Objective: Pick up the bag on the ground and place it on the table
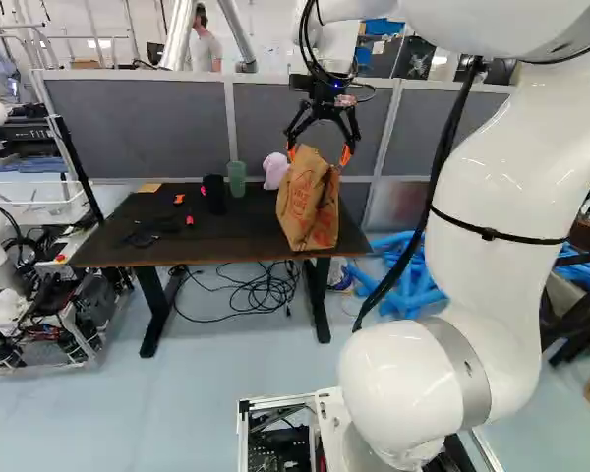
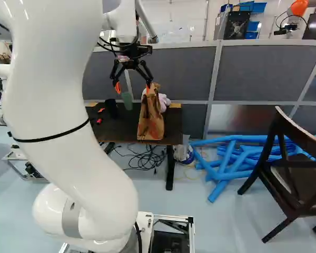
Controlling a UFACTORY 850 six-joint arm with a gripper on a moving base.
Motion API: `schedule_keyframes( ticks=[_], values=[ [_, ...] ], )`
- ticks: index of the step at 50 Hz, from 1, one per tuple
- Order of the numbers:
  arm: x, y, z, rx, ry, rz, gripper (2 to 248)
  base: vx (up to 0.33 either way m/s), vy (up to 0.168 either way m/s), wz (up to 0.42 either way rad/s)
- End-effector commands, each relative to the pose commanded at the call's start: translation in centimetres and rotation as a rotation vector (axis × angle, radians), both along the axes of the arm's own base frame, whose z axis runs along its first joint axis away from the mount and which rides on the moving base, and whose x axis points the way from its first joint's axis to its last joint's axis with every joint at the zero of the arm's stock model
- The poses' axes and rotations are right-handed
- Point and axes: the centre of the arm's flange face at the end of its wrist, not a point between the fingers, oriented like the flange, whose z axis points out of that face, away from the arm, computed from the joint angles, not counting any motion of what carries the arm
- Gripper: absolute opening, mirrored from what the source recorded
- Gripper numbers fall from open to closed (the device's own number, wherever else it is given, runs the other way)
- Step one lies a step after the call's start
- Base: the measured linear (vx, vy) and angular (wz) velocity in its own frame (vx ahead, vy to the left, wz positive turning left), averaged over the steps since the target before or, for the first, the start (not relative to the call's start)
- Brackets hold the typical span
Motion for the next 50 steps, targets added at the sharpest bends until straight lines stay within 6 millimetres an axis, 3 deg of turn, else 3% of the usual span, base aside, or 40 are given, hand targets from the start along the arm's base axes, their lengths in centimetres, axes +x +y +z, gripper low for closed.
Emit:
schedule_keyframes(
  ticks=[23,50],
  values=[
    [0.0,0.0,0.0,0.0,0.0,0.0,247,-0.187,-0.003,0.002],
    [0.0,0.0,0.0,0.0,0.0,0.0,247,-0.104,-0.001,0.003]
  ],
)
